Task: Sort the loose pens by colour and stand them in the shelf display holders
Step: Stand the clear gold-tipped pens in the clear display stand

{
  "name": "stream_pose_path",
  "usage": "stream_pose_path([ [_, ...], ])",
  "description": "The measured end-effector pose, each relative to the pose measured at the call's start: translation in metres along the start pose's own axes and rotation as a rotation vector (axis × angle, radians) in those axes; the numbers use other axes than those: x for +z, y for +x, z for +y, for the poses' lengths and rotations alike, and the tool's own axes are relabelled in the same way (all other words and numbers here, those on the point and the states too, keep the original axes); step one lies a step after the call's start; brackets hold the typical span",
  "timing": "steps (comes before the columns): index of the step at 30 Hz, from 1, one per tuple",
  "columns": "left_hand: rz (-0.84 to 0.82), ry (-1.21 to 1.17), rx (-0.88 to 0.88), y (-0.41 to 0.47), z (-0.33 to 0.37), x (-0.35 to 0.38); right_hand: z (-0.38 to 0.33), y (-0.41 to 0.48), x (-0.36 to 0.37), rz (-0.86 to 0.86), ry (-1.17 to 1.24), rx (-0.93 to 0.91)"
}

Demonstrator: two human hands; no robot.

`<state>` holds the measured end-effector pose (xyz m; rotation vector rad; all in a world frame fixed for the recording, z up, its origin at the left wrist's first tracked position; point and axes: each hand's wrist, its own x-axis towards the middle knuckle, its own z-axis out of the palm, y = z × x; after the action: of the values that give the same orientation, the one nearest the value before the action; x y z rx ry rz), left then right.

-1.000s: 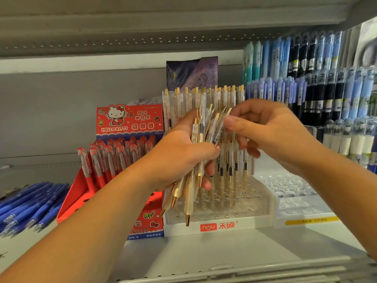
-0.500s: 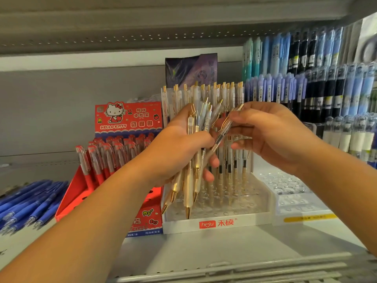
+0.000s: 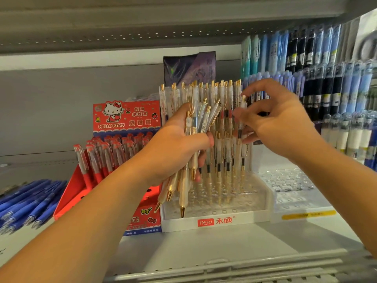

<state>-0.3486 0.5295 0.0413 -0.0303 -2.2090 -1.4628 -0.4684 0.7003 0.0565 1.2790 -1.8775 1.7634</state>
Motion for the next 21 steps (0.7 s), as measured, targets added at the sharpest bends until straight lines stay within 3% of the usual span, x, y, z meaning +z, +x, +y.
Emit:
stream_pose_path([
  [7,-0.044,-0.019,-0.002,0.0015,-0.0029,-0.0002,0.0065,-0.0007,0.0011,-0.064,-0.191,-0.072],
  [21,-0.074,-0.082,0.001,0.0007,-0.0024,-0.0009,0.0033,-0.0002,-0.0034,-0.215,-0.234,-0.037],
])
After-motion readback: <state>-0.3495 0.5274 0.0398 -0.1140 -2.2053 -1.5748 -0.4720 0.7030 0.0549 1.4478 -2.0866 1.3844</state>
